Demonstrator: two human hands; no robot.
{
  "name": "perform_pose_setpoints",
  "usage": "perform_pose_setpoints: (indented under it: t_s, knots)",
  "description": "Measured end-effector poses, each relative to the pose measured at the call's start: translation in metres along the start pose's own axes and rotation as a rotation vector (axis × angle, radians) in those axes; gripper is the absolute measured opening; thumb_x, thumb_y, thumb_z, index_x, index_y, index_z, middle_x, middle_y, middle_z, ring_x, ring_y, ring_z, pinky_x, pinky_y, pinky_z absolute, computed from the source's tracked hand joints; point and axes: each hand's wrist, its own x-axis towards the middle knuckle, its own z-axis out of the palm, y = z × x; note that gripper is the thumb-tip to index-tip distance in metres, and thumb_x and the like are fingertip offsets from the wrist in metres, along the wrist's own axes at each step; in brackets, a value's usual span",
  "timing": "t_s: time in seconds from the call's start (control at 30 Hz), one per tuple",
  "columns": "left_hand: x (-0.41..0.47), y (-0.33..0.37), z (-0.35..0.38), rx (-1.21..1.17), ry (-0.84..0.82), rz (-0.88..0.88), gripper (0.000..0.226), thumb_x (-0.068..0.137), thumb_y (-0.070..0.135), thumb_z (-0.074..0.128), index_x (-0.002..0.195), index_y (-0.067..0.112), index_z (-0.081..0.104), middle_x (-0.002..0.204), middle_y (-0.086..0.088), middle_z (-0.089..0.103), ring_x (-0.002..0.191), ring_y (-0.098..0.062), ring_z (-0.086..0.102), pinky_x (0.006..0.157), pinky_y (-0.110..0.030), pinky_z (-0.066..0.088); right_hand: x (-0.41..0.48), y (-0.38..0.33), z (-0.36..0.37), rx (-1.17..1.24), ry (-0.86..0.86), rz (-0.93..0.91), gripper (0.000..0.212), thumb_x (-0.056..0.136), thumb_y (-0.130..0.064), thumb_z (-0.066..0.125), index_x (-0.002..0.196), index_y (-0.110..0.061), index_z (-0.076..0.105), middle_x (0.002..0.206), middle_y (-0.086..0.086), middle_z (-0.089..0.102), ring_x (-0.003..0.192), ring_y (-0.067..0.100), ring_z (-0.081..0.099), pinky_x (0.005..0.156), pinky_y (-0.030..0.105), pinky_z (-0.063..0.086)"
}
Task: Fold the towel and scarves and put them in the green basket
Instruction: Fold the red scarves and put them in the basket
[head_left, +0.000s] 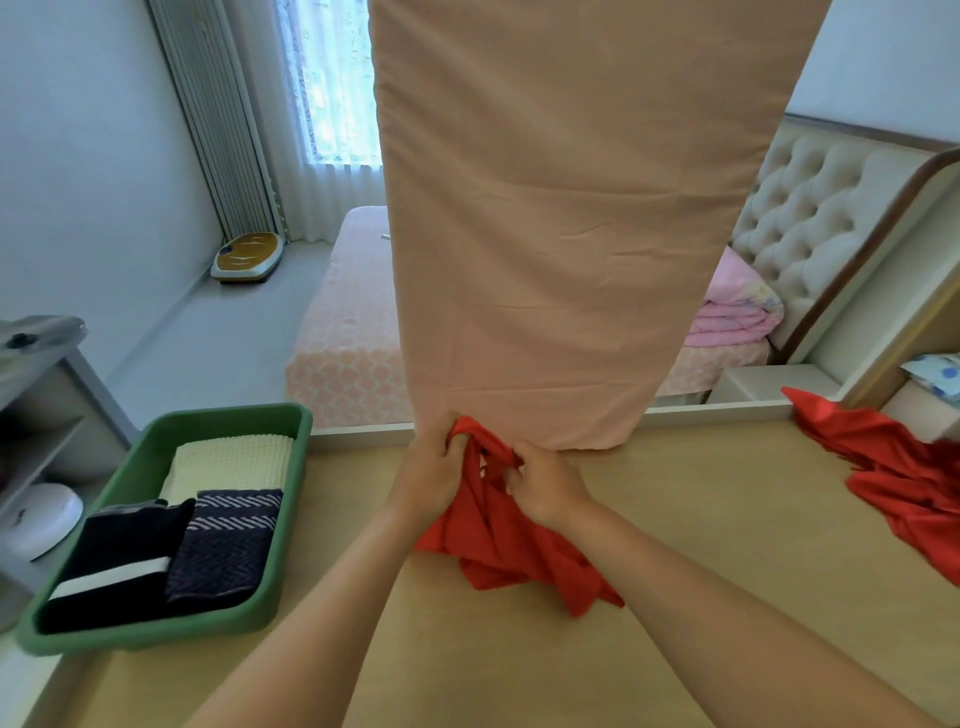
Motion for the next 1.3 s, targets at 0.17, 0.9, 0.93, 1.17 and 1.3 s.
perform_pose_setpoints:
  t_s: [0.17,0.9,0.93,1.17,1.3]
  knots:
    - [-0.002,-0.031,-0.029,0.321,0.069,0.03,0.053,0.084,0.011,0.057,0.135,0.025,0.05,0.128,0.0,0.054,0.12,-0.022,0.047,0.099,-0.033,0.04,0.016,-0.022,0.0,0.122,0.14,-0.075,0.017,0.091,-0.029,0.054,0.088,-0.017,0.066,0.089,-0.003,0.07,0.086,0.02,0.064,0.074,0.034,0.05]
    - [-0.041,-0.129,0.034,0.948,-0.471,-0.068,0.052,0.087,0.02,0.054,0.138,0.033,0.047,0.141,-0.001,0.045,0.128,-0.024,0.043,0.102,-0.038,0.035,-0.027,0.067,0.107,-0.331,-0.556,-0.032,0.098,0.063,-0.06,0.078,0.148,-0.034,0.036,0.154,0.002,0.033,0.14,0.025,0.035,0.112,0.046,0.033]
    - [-0.041,-0.132,0.045,0.931,-0.512,-0.088,0.056,0.087,0.02,0.055,0.14,0.033,0.044,0.144,-0.001,0.042,0.129,-0.025,0.041,0.102,-0.039,0.036,-0.029,0.072,0.109,-0.403,-0.582,-0.057,0.098,0.065,-0.058,0.079,0.149,-0.034,0.034,0.157,0.003,0.027,0.142,0.026,0.031,0.113,0.047,0.031]
    - [-0.045,-0.146,0.075,1.067,-0.476,-0.17,0.044,0.089,0.016,0.05,0.129,0.032,0.055,0.123,-0.002,0.059,0.111,-0.026,0.056,0.091,-0.038,0.043,-0.022,0.099,0.112,-0.154,-0.322,-0.145,0.016,0.088,-0.026,0.066,0.104,-0.028,0.069,0.125,-0.005,0.058,0.119,0.019,0.052,0.1,0.035,0.038]
    - [-0.016,-0.119,0.082,0.602,-0.284,-0.244,0.03,0.093,0.017,0.051,0.117,0.022,0.067,0.114,-0.003,0.068,0.106,-0.027,0.063,0.088,-0.034,0.047,-0.009,0.102,0.09,0.27,-0.168,0.014,0.029,0.086,-0.011,0.063,0.114,-0.019,0.058,0.111,-0.004,0.065,0.107,0.018,0.062,0.092,0.028,0.045]
